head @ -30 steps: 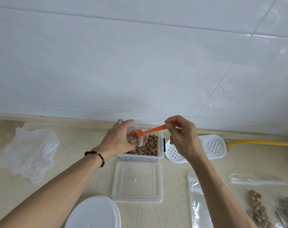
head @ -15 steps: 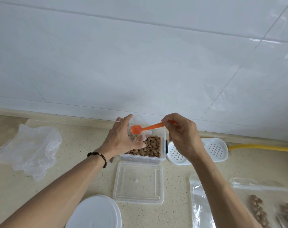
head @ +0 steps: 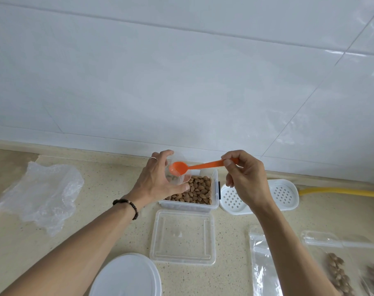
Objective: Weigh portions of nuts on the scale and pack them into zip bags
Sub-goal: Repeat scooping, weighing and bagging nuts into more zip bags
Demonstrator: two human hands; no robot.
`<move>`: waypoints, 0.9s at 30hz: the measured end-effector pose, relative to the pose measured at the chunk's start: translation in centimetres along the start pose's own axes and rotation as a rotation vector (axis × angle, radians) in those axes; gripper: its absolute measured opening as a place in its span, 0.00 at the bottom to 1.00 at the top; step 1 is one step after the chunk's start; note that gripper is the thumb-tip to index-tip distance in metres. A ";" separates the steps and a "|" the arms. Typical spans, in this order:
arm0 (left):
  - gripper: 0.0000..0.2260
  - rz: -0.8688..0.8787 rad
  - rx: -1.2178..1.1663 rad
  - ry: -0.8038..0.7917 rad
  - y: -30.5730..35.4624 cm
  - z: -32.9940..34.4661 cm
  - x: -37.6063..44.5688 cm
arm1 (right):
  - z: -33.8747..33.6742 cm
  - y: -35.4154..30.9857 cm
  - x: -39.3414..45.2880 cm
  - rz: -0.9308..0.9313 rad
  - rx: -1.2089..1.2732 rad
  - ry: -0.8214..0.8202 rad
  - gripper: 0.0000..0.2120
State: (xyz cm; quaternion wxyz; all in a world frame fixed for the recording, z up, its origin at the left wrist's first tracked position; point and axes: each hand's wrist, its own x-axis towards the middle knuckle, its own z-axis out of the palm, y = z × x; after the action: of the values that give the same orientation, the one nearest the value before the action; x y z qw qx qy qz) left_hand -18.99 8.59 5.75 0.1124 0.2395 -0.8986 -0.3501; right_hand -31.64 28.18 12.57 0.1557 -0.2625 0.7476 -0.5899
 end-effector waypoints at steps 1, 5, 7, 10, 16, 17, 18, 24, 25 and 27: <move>0.46 0.001 0.033 0.009 0.0 0.0 0.0 | -0.1 0.1 0.0 0.003 0.012 0.025 0.05; 0.45 -0.015 0.159 0.055 -0.3 -0.1 -0.3 | -0.3 0.1 -0.2 0.001 0.033 0.145 0.06; 0.44 -0.029 0.195 0.068 -0.5 -0.2 -0.5 | -0.4 0.5 -0.2 0.013 0.025 0.235 0.06; 0.44 -0.045 0.230 0.073 -0.7 -0.4 -1.0 | -0.4 2.3 -0.2 0.051 -0.138 0.291 0.06; 0.44 -0.028 0.299 0.077 -1.6 -0.9 -2.2 | 1.6 7.1 -1.6 0.124 -0.406 0.180 0.07; 0.44 -0.027 0.312 0.075 -1.9 -1.0 -2.4 | 2.2 7.5 -1.8 0.151 -0.369 0.166 0.07; 0.44 -0.028 0.323 0.075 -2.1 -1.2 -2.6 | 2.7 7.6 -1.8 0.178 -0.324 0.156 0.08; 0.45 -0.050 0.357 0.068 -2.9 -2.0 -3.0 | 4.9 7.4 -1.5 0.380 -0.169 0.158 0.07; 0.45 -0.050 0.360 0.068 -2.9 -2.0 -3.0 | 5.0 7.5 -1.5 0.419 -0.138 0.191 0.07; 0.45 -0.050 0.370 0.066 -3.0 -2.0 -2.9 | 4.8 7.6 -1.4 0.490 -0.042 0.268 0.08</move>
State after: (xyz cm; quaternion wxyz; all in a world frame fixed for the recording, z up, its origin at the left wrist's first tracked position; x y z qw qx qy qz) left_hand -14.70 7.03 5.05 0.0870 0.2894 -0.9373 -0.1734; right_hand -29.43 26.39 3.91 0.1880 0.0032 0.8148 -0.5484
